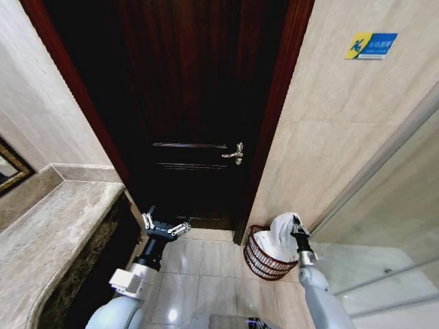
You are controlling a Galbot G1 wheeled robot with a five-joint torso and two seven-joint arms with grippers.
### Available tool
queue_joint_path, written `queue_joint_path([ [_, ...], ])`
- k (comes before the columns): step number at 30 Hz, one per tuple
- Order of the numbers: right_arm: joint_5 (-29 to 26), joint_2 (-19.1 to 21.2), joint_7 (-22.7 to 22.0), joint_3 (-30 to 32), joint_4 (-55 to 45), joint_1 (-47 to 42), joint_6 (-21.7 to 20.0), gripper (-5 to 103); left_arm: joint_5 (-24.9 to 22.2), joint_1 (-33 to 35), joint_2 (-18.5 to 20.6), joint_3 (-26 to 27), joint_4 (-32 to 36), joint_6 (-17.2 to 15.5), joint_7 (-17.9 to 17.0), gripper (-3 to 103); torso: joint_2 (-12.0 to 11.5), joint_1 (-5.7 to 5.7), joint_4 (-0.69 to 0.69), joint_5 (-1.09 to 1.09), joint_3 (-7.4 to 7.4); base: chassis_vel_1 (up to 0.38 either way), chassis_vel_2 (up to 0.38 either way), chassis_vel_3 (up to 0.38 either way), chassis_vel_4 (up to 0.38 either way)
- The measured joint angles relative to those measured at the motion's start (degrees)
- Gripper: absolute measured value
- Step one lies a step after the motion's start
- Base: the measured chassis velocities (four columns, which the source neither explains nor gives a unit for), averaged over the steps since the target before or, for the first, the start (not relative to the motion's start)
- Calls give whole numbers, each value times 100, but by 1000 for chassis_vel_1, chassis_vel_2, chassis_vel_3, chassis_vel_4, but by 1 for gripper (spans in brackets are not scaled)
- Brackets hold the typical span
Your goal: Discard the used towel into the hamper.
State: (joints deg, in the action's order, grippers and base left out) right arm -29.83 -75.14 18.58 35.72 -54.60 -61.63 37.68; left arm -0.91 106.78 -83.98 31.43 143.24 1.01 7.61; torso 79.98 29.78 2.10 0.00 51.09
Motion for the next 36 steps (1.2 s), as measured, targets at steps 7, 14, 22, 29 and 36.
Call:
queue_joint_path([
  [7, -23, -90, 91, -21, 545, 185, -120, 1, 0, 0, 0, 0, 0, 0, 0, 100, 0, 0, 0, 0, 0, 0, 0, 0, 0],
  [14, -80, -122, 112, -22, 849, 343, -389, 1, 0, 0, 0, 0, 0, 0, 0, 100, 0, 0, 0, 0, 0, 0, 0, 0, 0],
  [22, -4, -180, 50, -22, 1087, 438, -780, 1, 0, 0, 0, 0, 0, 0, 0, 100, 0, 0, 0, 0, 0, 0, 0, 0, 0],
  [29, 194, -175, -20, 10, 1257, 454, -1036, 1, 0, 0, 0, 0, 0, 0, 0, 100, 0, 0, 0, 1, 0, 0, 0, 0, 0],
  [36, 343, -138, 47, 50, 1380, 413, -1144, 1, 0, 0, 0, 0, 0, 0, 0, 100, 0, -1, -1, 0, 0, 0, 0, 0, 0],
])
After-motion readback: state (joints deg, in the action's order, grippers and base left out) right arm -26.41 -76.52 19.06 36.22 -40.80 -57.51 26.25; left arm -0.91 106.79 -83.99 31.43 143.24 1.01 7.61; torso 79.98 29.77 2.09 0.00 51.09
